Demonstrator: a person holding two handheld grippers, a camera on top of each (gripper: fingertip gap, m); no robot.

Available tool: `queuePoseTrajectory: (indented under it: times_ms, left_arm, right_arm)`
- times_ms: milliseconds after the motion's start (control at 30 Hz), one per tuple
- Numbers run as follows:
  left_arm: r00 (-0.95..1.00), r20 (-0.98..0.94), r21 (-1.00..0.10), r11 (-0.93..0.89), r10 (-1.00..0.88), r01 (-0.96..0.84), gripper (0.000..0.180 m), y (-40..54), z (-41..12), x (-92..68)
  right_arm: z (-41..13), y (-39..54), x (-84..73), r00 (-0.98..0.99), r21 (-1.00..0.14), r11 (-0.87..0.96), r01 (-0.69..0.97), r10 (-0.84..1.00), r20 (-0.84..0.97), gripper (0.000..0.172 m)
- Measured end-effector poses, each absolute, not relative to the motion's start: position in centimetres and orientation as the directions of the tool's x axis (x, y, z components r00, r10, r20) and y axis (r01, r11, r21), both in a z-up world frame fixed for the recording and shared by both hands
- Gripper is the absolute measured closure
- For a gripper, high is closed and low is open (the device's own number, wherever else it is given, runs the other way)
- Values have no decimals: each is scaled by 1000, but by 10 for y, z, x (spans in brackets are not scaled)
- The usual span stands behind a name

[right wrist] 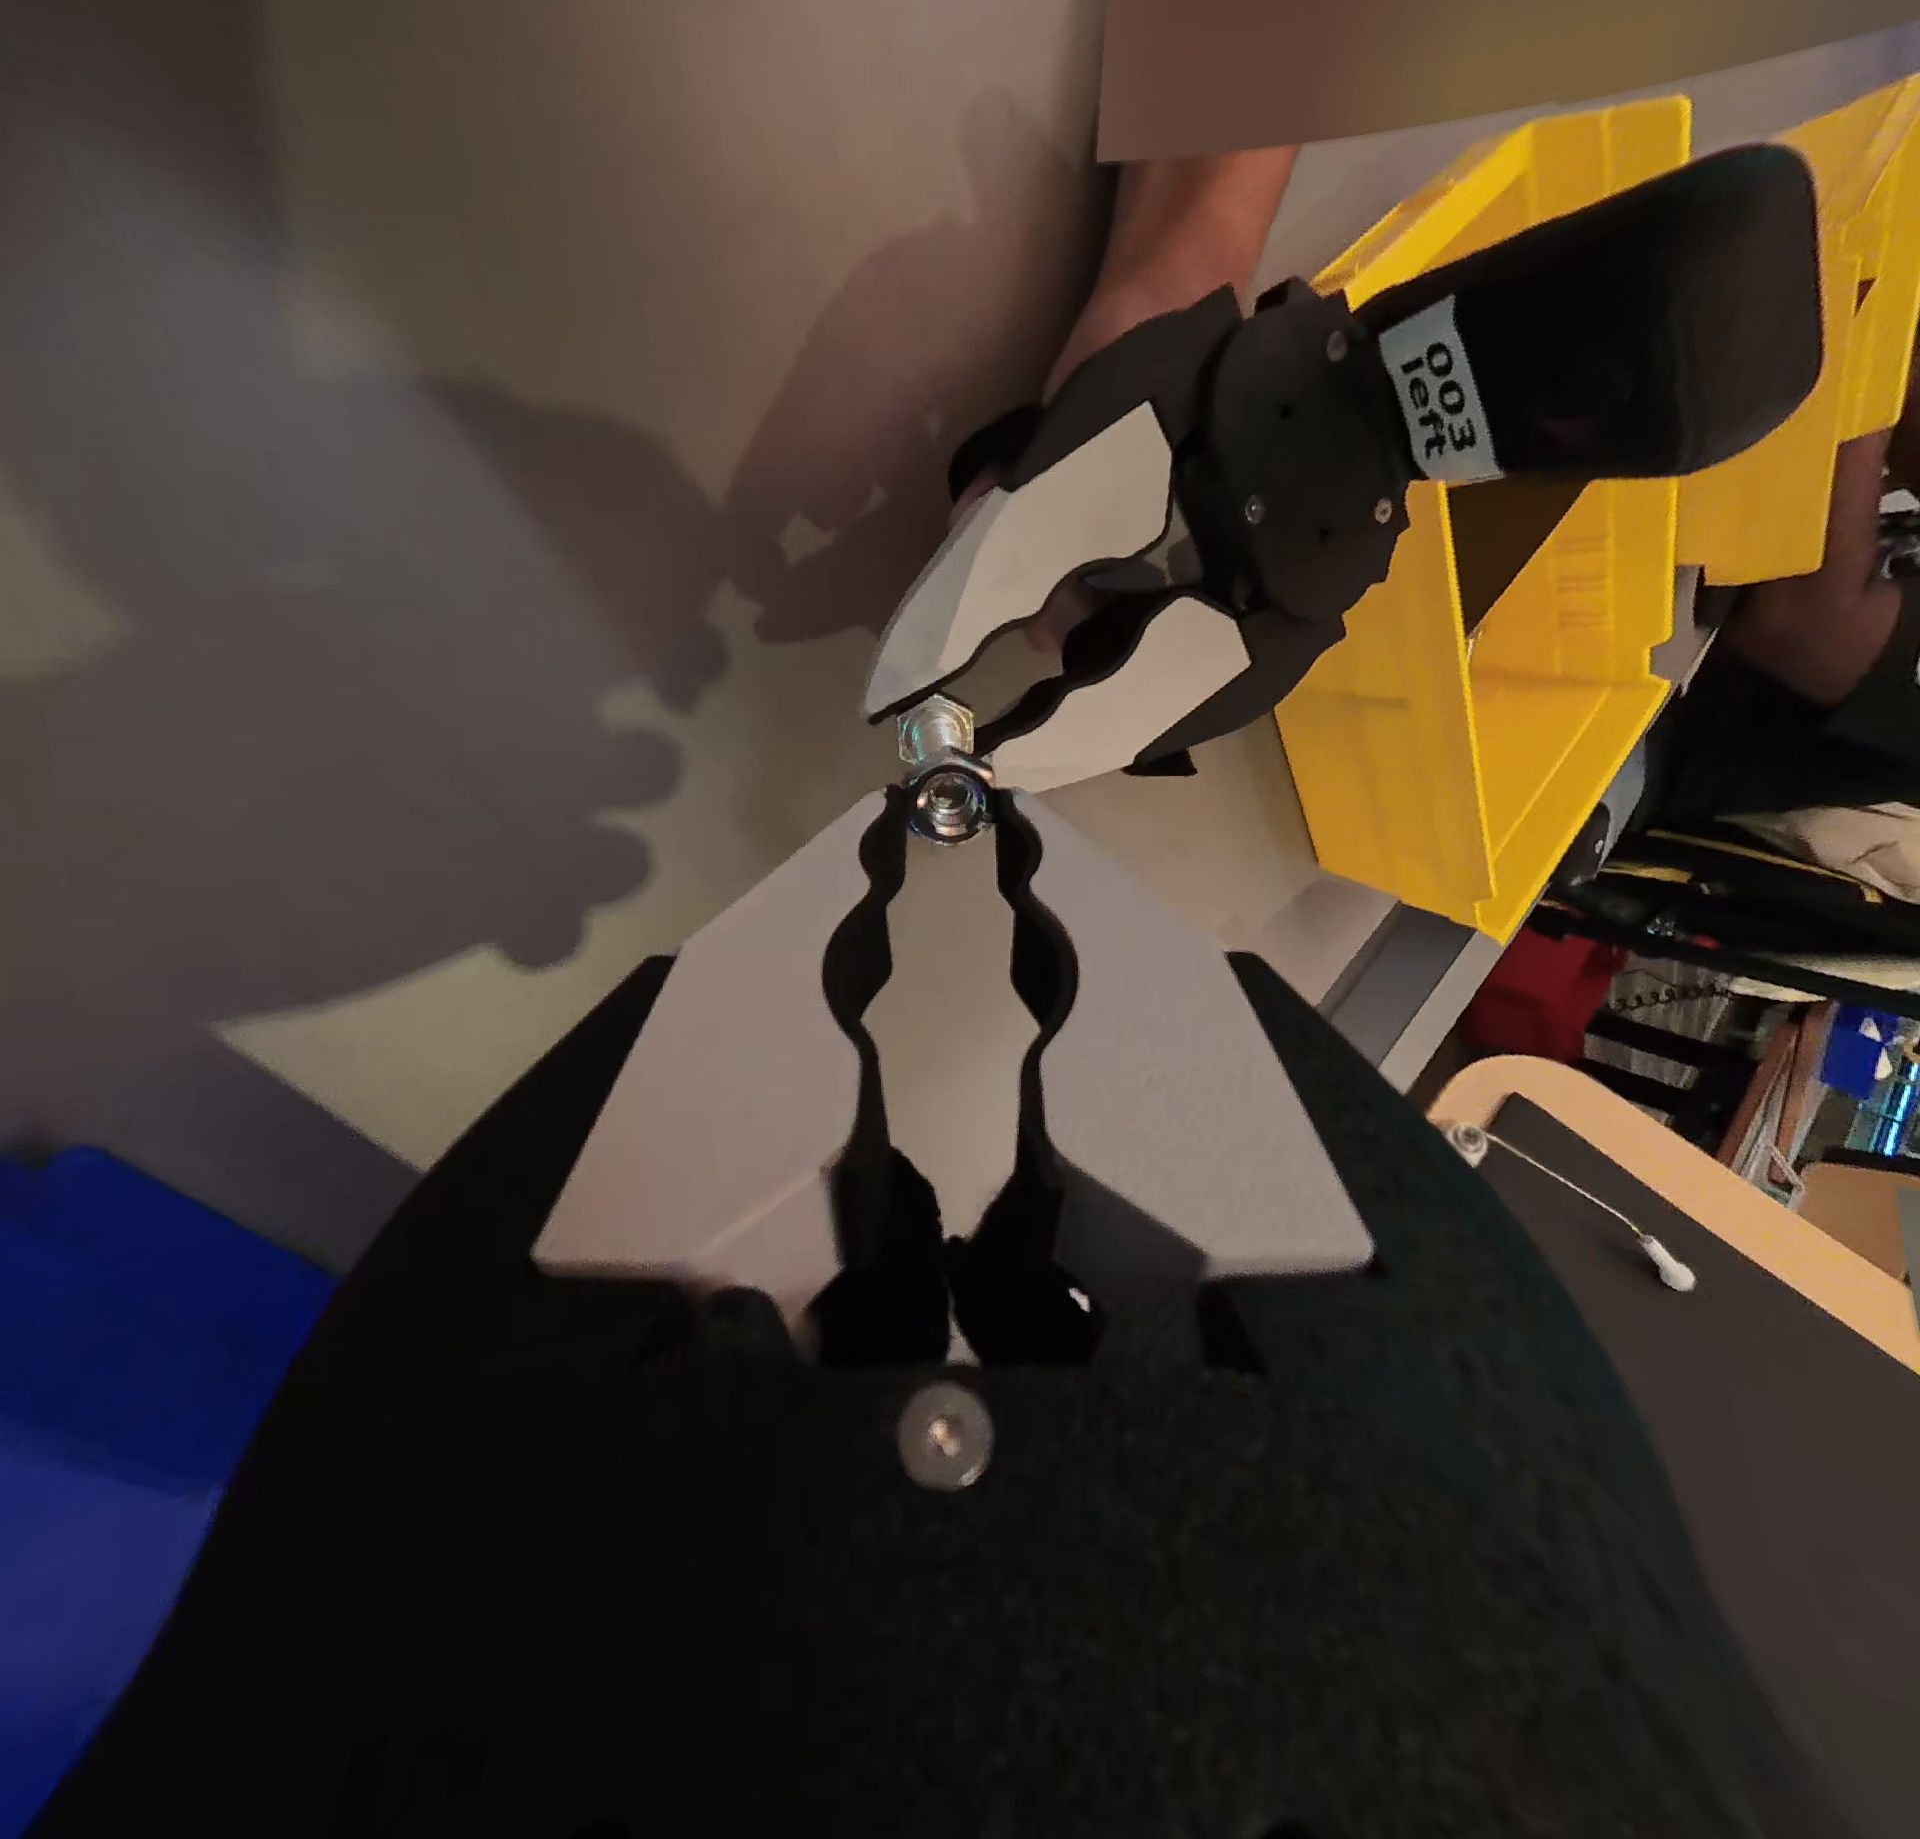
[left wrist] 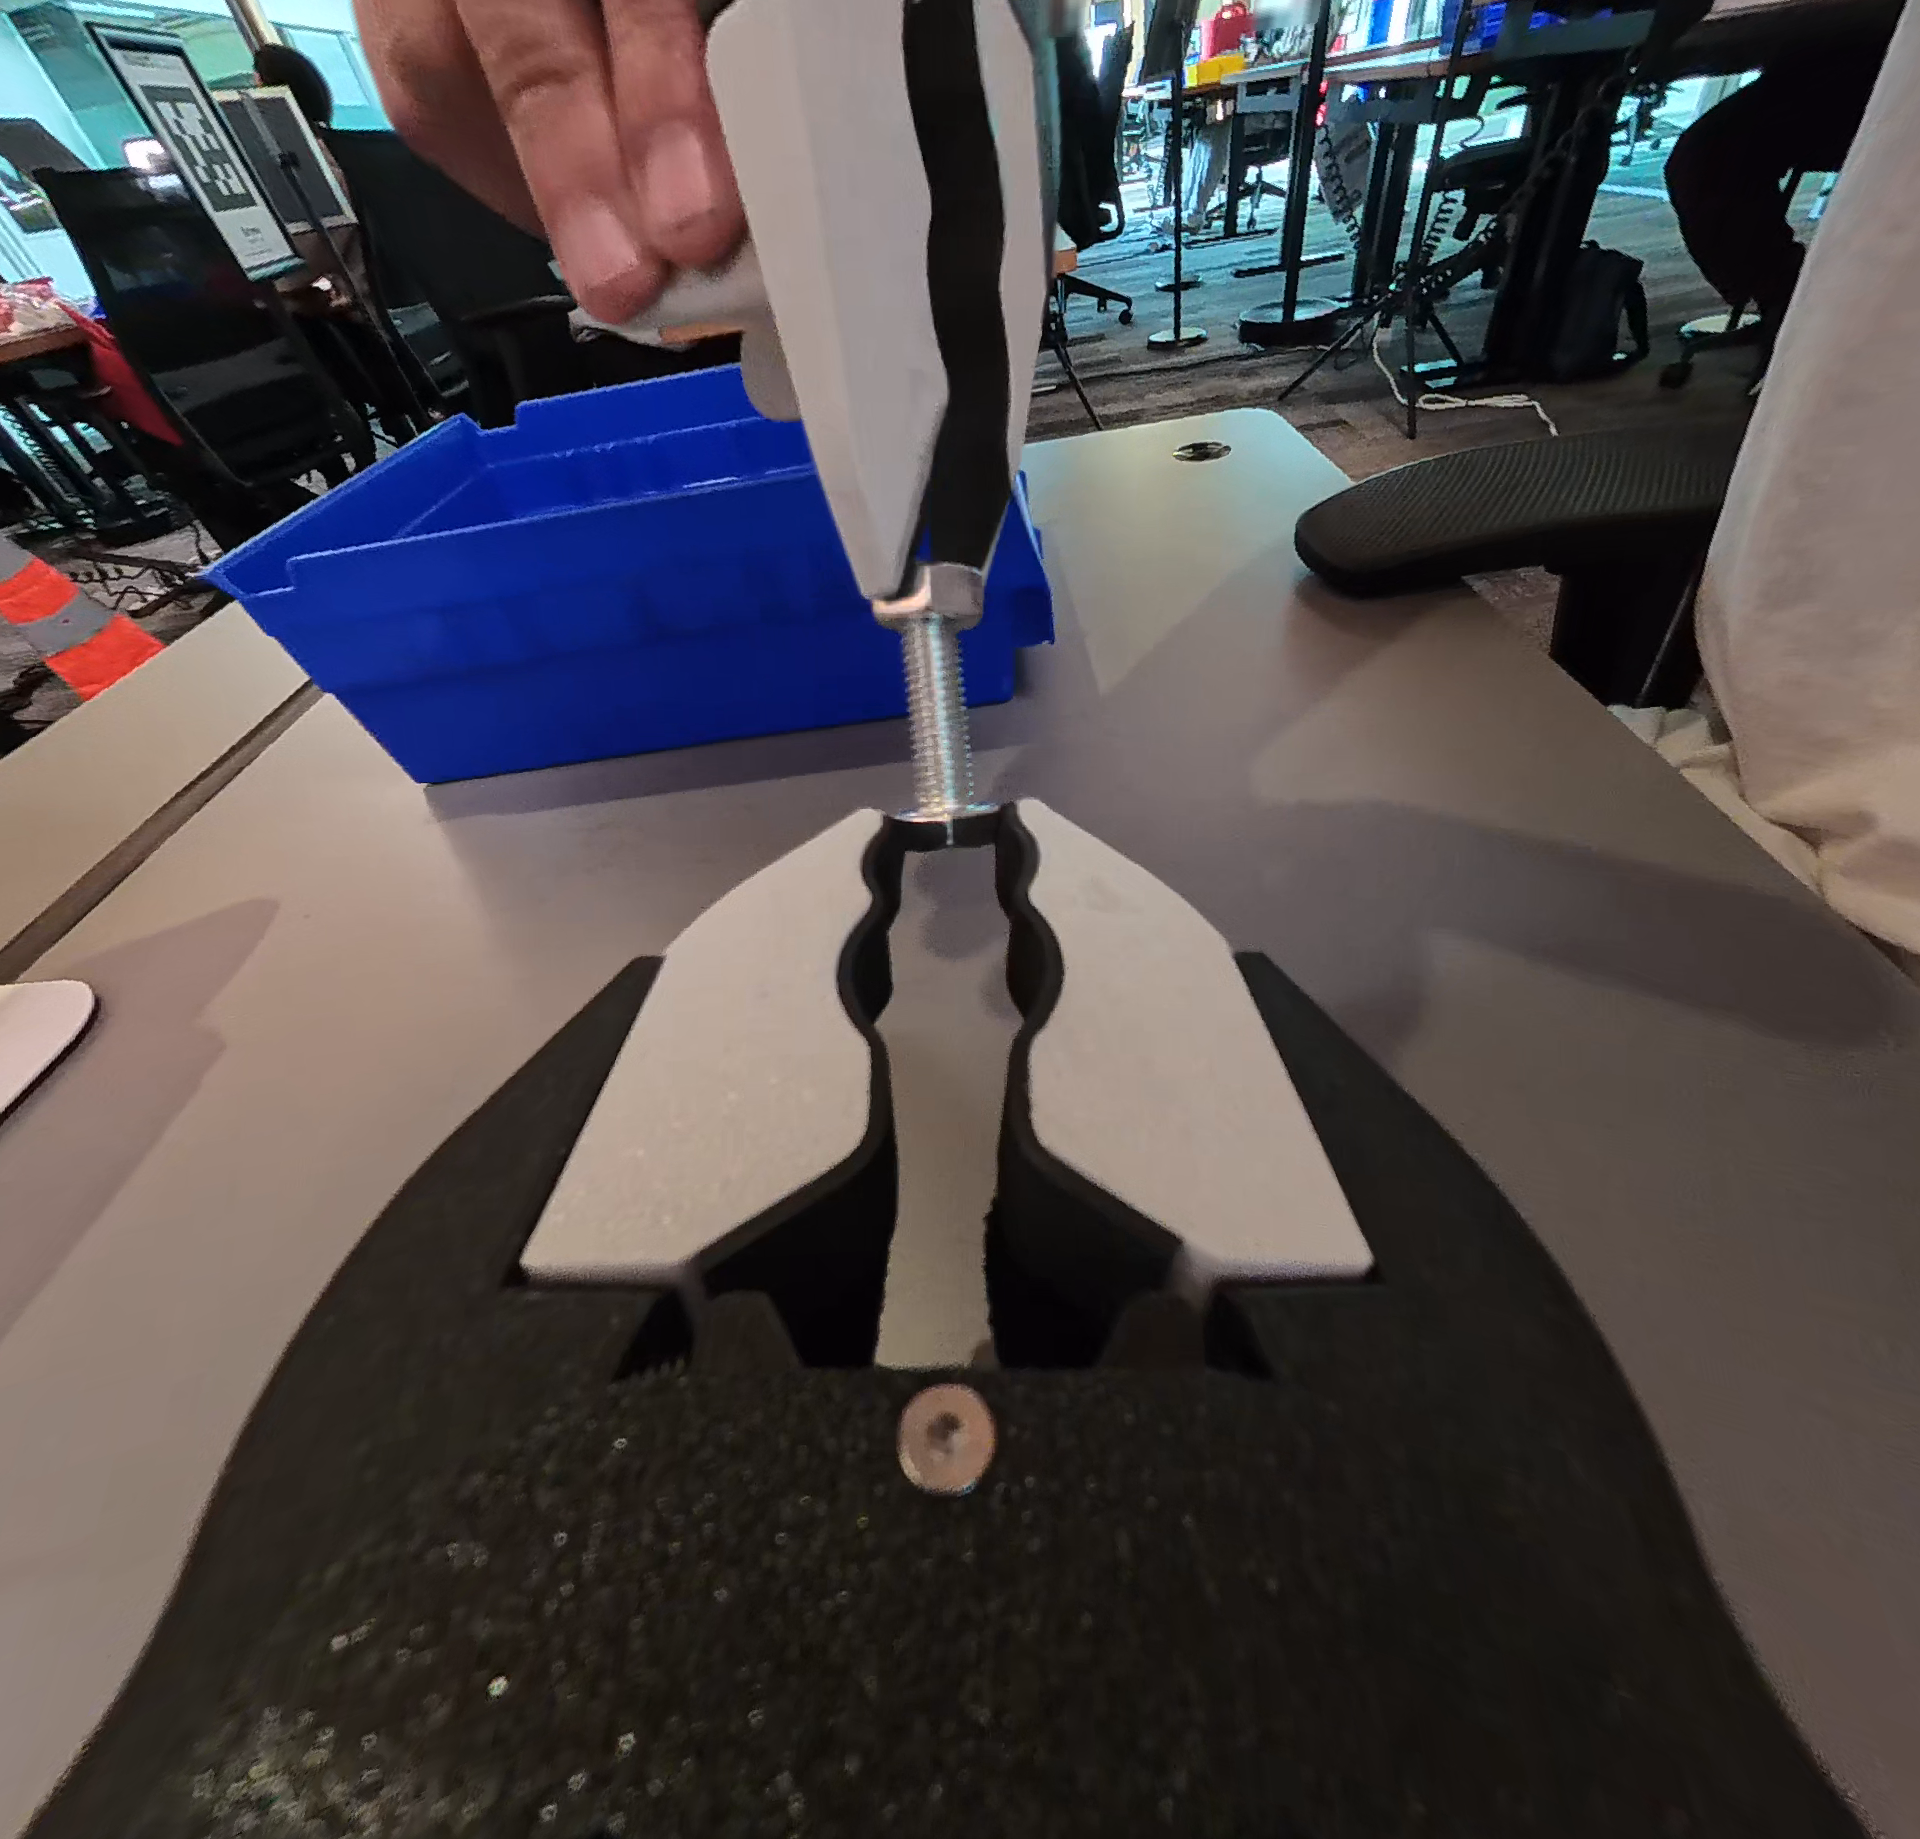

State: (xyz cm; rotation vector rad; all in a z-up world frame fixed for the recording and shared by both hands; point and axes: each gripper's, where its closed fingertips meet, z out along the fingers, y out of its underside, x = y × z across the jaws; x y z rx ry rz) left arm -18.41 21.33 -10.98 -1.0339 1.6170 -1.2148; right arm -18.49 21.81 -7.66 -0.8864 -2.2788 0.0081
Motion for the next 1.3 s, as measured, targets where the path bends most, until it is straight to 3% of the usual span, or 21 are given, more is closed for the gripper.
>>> queuePoseTrajectory:
  times_ms: [100,300,400,633,800,900,1033,1233,1300]
  left_arm:
    - [-329,-140,-974,189,-934,-122,163,210,-110,-185]
    - [-393,-177,-958,249,-902,-141,163,198,-117,-187]
    - [-359,-204,-952,270,-911,-145,163,200,-118,-185]
    - [-213,-277,-935,314,-937,-167,163,218,-118,-182]
    - [-99,-316,-931,329,-944,-158,163,233,-110,-183]
    - [-25,-364,-914,362,-931,-181,163,243,-109,-184]
    - [26,-388,-901,374,-921,-219,163,250,-111,-184]
    - [15,-339,-922,328,-941,-206,163,253,-112,-183]
    - [13,-312,-933,303,-950,-196,163,254,-111,-183]
  right_arm:
    - [-77,215,-185,-551,-238,794,559,570,609,155]
    - [-85,200,-187,-673,-74,896,437,381,633,155]
    - [-85,203,-186,-586,-183,827,531,515,626,155]
    - [-86,218,-182,-119,-542,330,773,914,387,155]
    - [-78,233,-185,242,-701,-118,703,967,80,155]
    - [-78,241,-184,408,-712,-346,611,909,-91,155]
    - [-82,247,-181,582,-645,-636,424,737,-343,155]
    - [-80,250,-182,625,-636,-654,410,710,-326,155]
    - [-79,249,-184,614,-649,-638,416,723,-317,148]
